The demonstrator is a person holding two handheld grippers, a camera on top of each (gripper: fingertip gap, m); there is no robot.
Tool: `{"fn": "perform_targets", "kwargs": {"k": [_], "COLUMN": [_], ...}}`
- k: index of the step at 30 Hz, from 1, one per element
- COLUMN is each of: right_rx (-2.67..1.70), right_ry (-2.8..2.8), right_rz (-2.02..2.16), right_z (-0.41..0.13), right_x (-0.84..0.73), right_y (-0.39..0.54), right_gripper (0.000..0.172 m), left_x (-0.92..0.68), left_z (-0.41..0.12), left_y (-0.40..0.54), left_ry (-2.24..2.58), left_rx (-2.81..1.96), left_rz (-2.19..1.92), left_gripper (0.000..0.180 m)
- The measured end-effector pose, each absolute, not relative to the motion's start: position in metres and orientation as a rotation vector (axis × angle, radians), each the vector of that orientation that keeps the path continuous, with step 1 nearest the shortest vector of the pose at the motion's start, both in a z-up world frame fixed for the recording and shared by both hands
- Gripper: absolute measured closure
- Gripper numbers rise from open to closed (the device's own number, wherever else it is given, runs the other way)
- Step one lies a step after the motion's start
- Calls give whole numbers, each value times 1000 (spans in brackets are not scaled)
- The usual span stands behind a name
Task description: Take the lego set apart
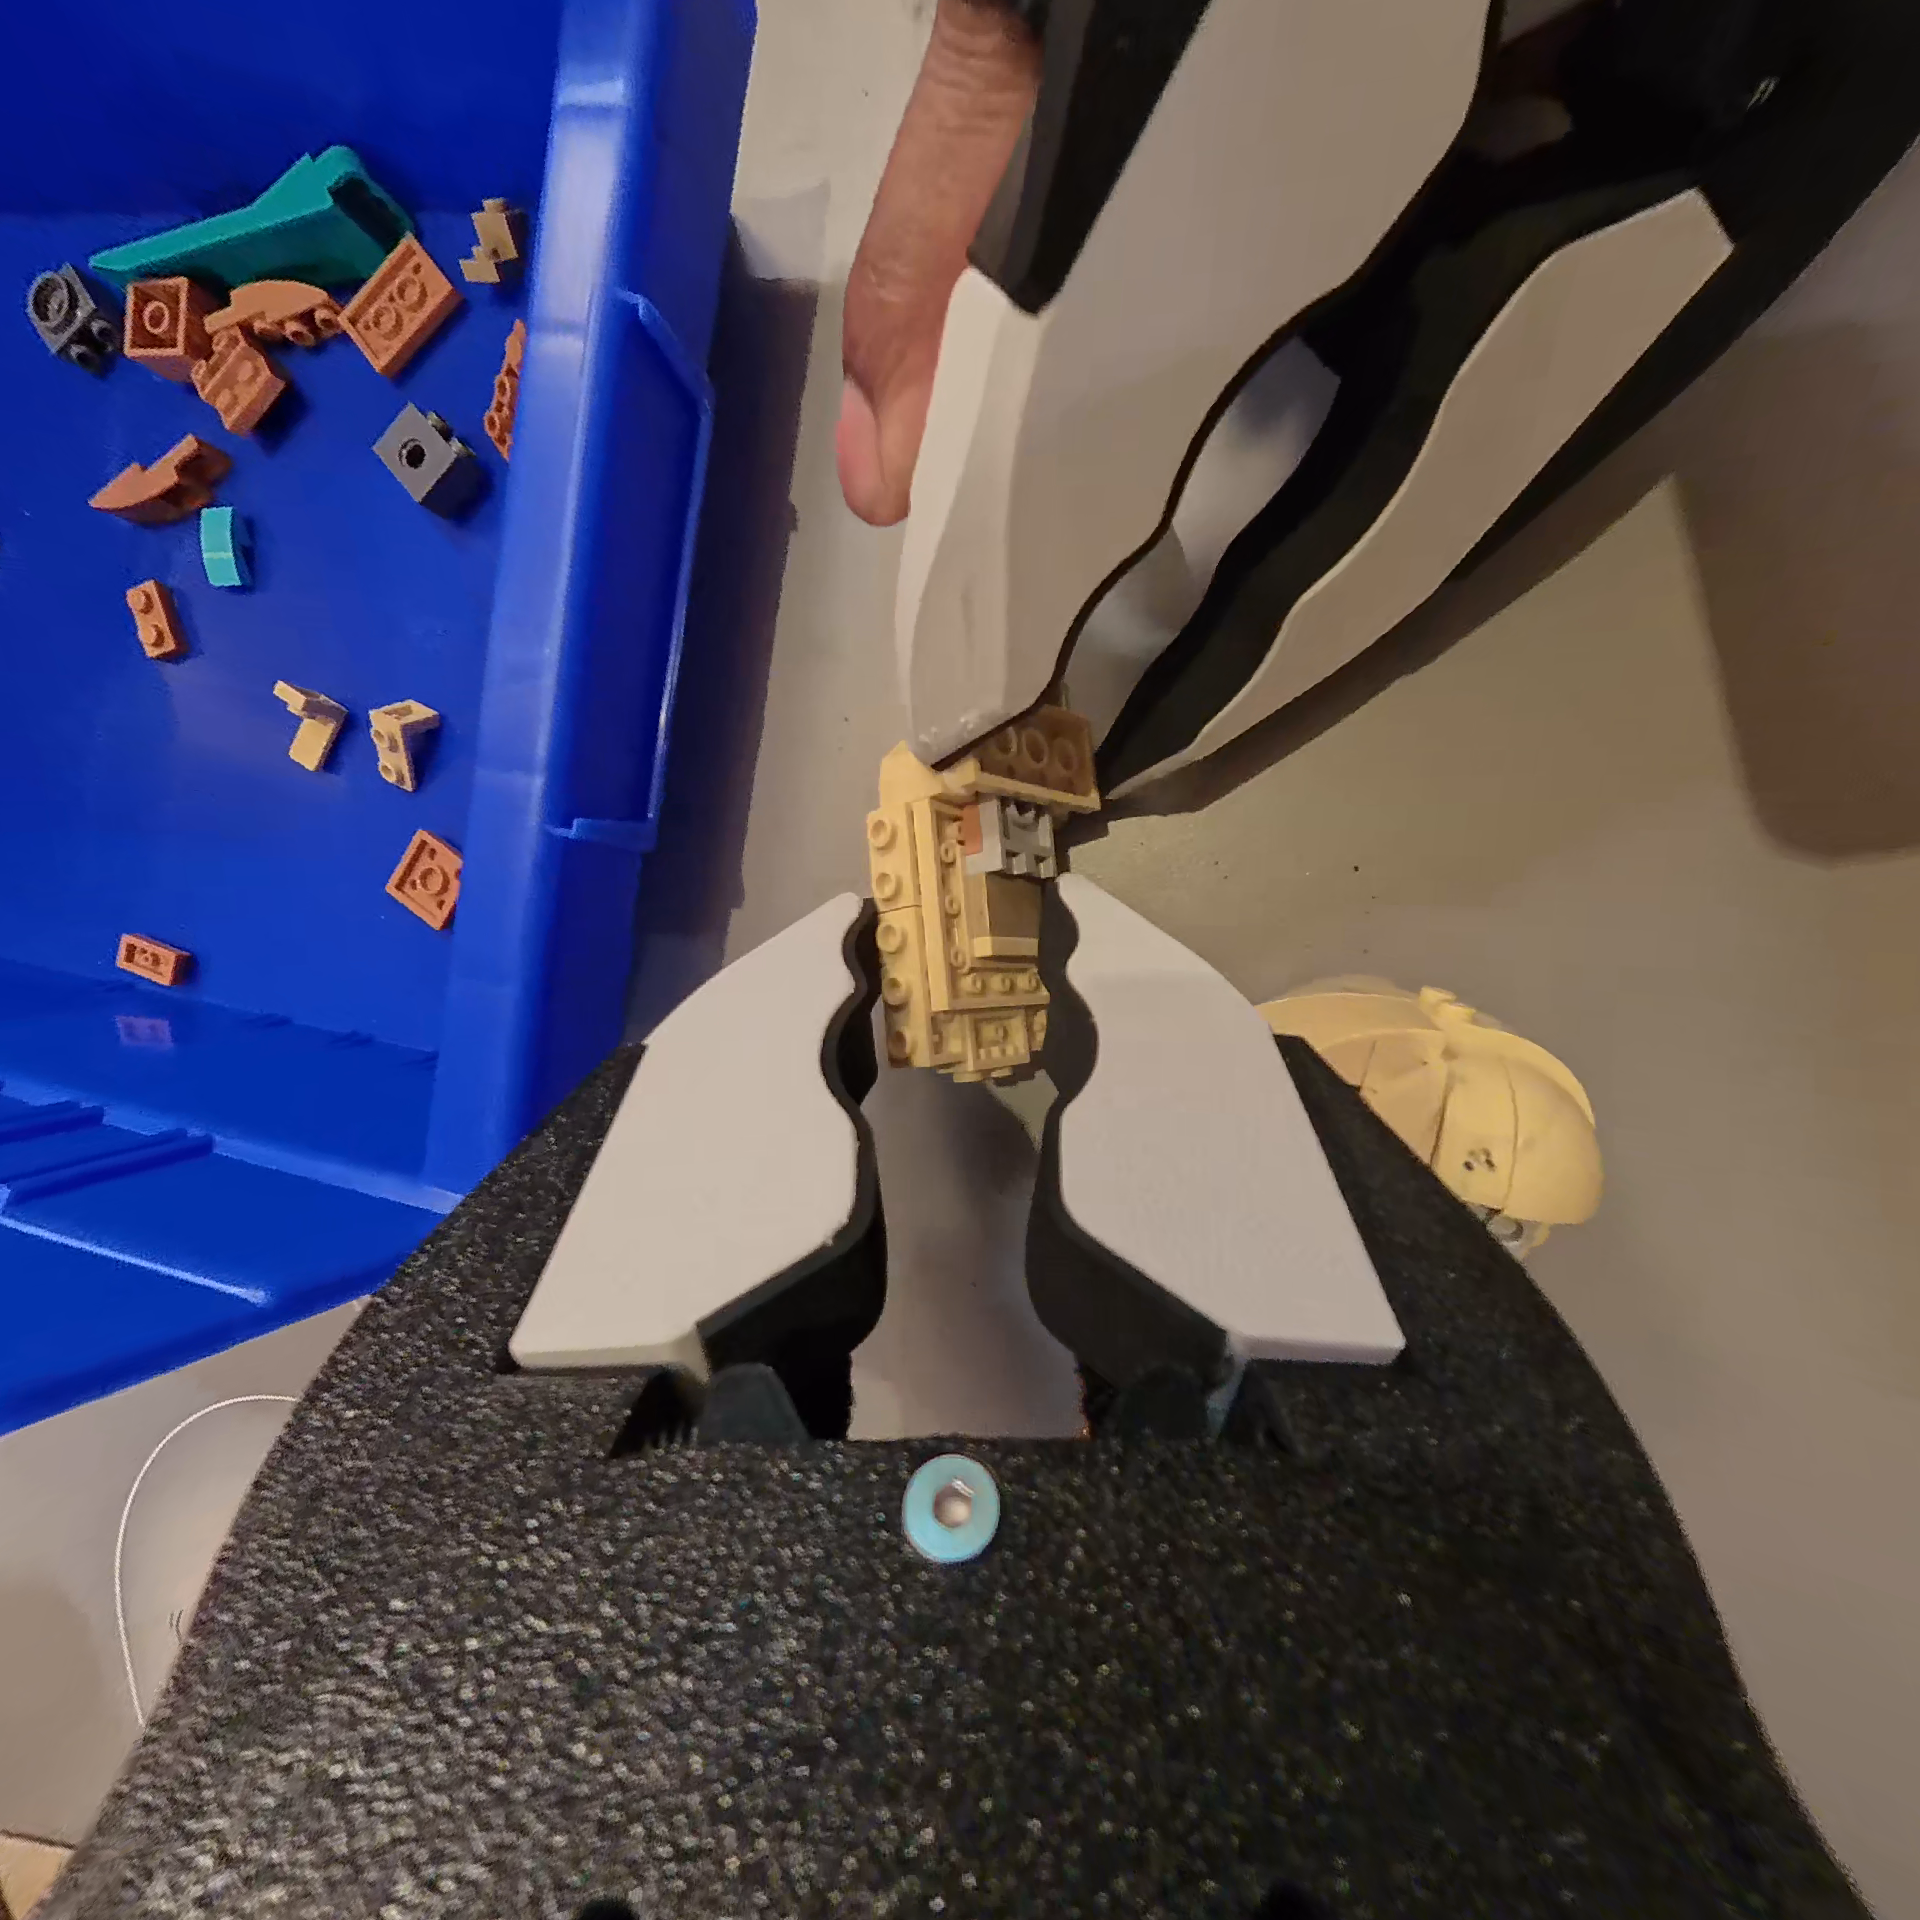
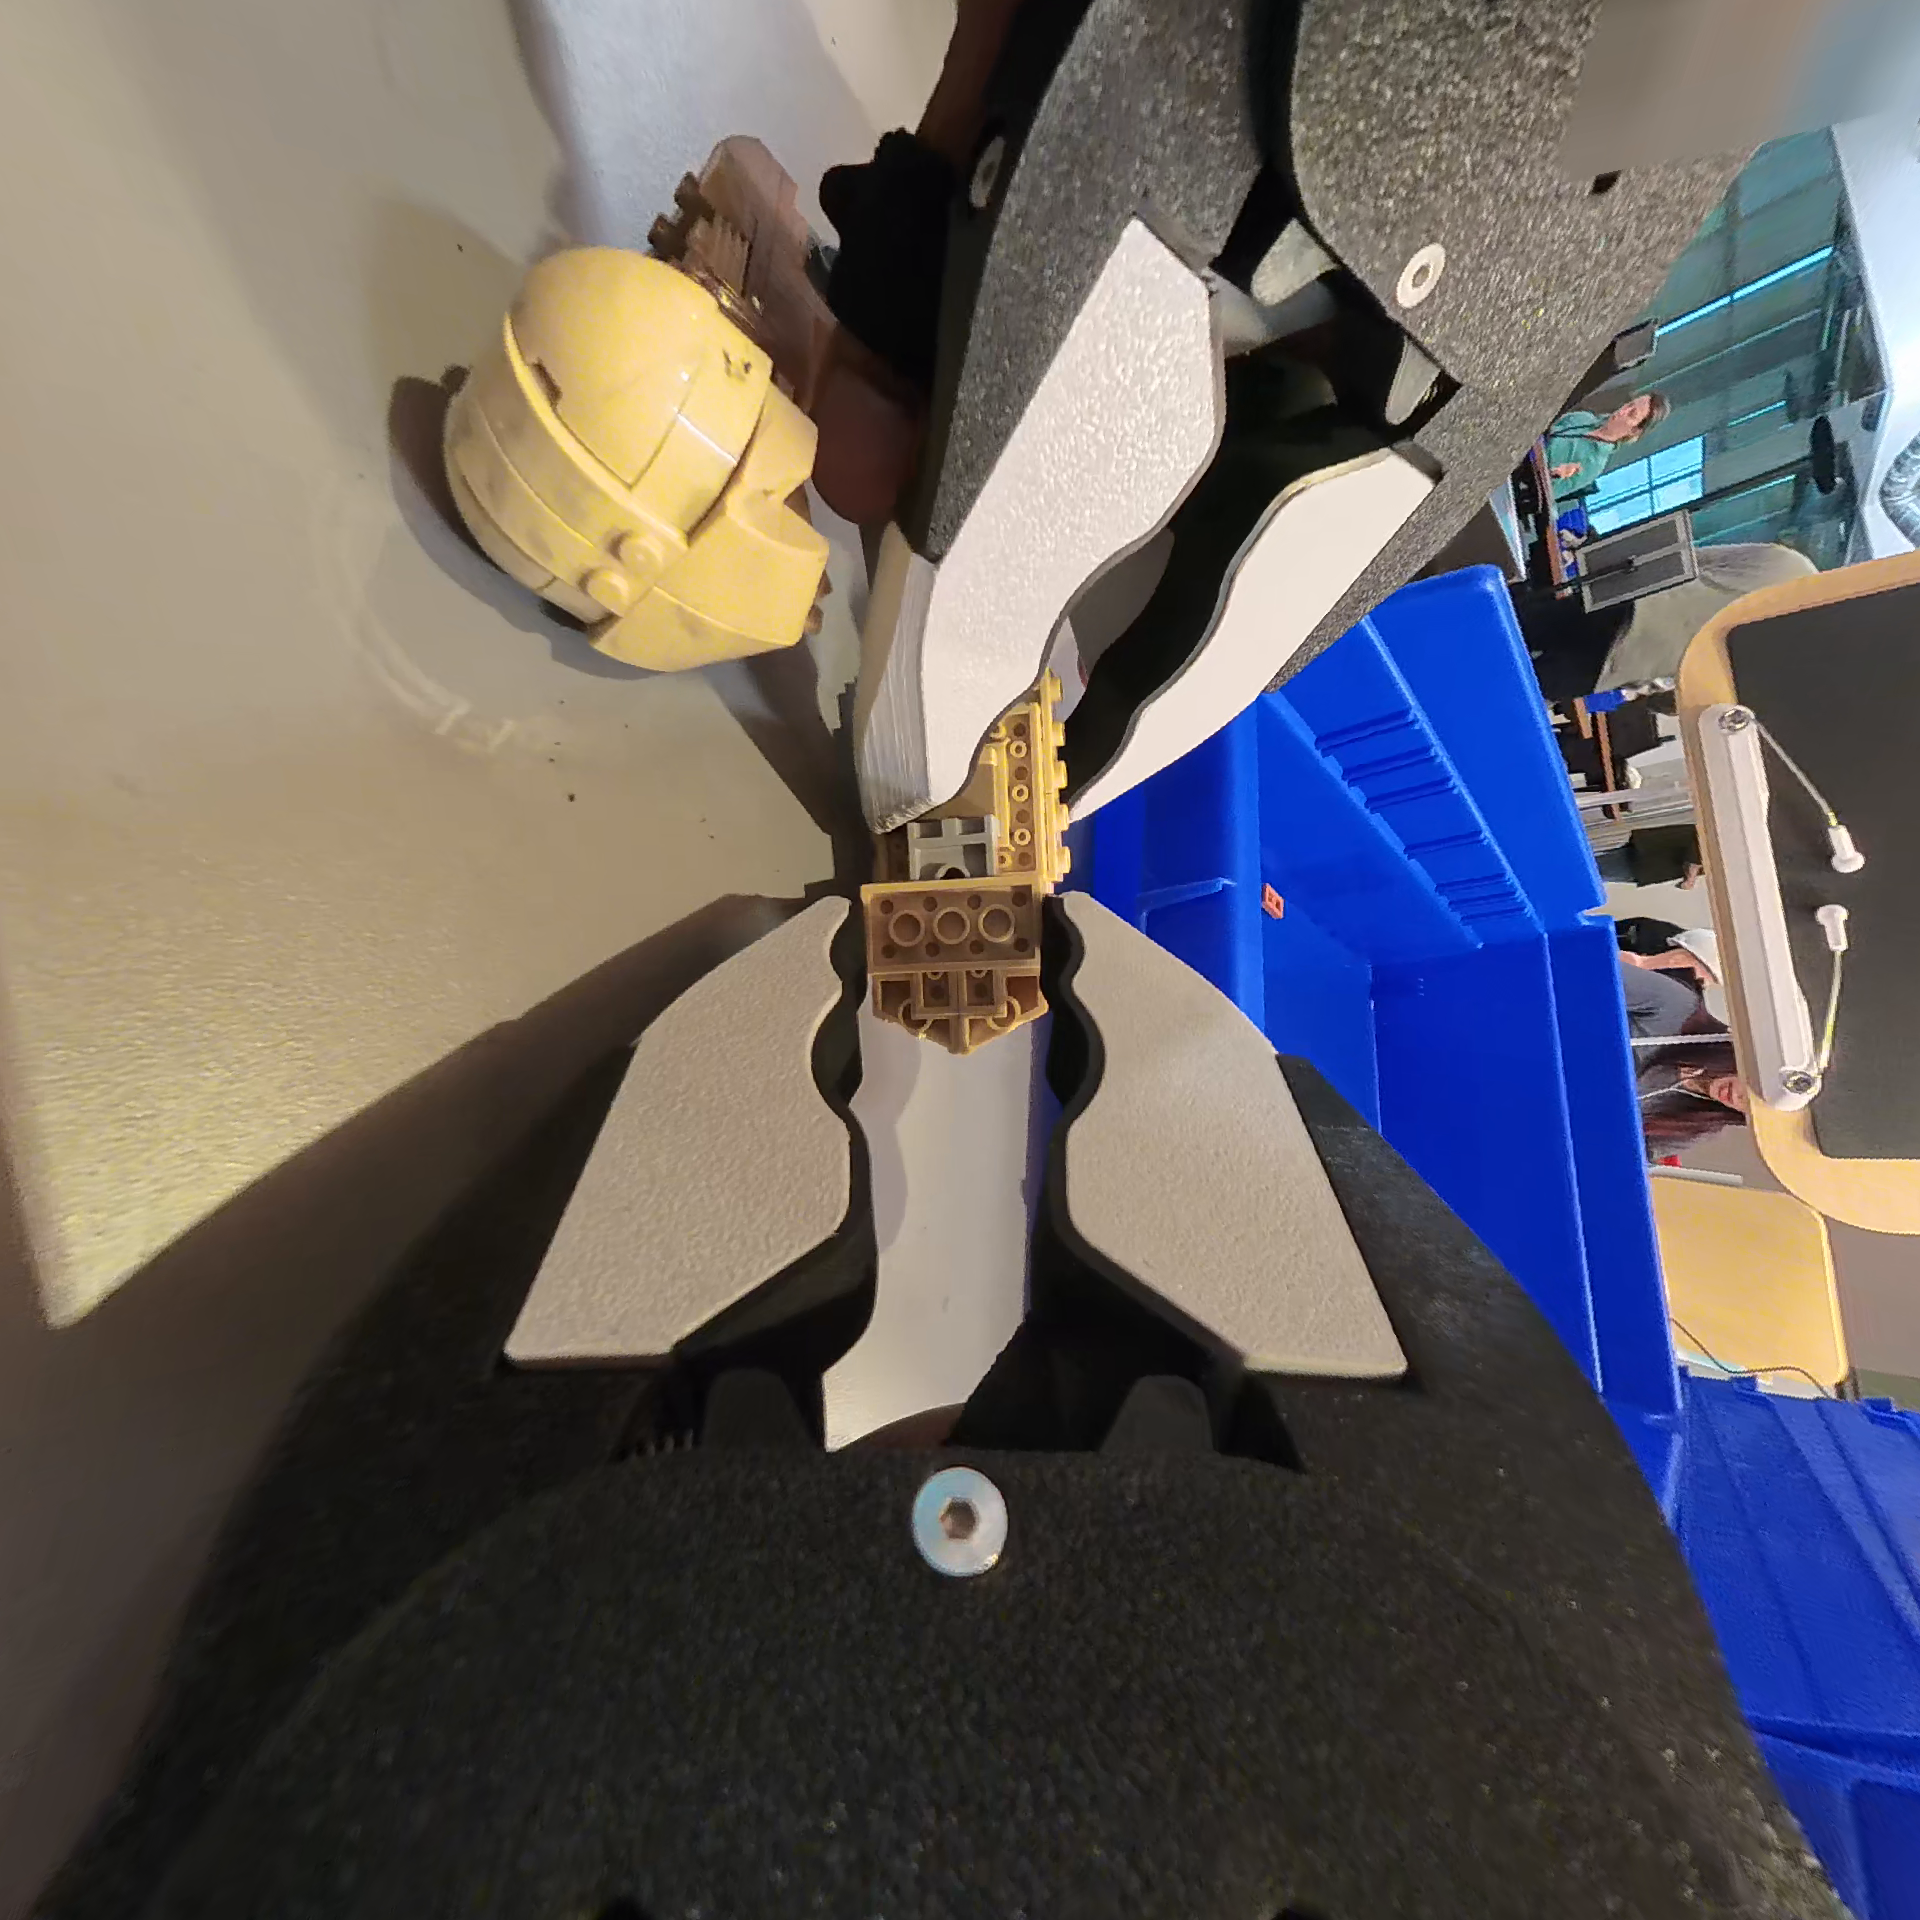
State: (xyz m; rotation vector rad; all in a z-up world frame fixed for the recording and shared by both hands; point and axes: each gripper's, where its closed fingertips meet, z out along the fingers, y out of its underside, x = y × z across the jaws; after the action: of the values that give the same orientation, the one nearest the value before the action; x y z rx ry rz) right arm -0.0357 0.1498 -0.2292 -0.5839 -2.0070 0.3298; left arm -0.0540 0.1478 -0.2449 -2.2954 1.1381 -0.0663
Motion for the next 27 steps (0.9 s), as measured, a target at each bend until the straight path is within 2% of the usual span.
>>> {"fn": "perform_targets", "kwargs": {"k": [9,13,15,24,27], "right_rx": [-421,-260,-219,-417,-416], "right_ry": [-1932,-1873,-1853,-1751,-1727], "right_rz": [122,10,-20,157,143], "right_z": [-226,-219,-216,-200,-199], "right_x": [-37,-34,-33,-38,-38], "right_y": [152,145,139,158,161], "right_gripper": [140,140,140,139,140], "left_x": [-56,-80,-88,-73,-75], "left_z": [-243,-247,-242,-248,-242], "left_y": [151,161,158,148,147], "left_ry": [983,859,810,898,899], "left_rx": [-2306,-2373,-2362,-2371,-2351], "left_rz": [-274,-158,-258,-311,-295], "left_gripper": [150,151,152,150,144]}}
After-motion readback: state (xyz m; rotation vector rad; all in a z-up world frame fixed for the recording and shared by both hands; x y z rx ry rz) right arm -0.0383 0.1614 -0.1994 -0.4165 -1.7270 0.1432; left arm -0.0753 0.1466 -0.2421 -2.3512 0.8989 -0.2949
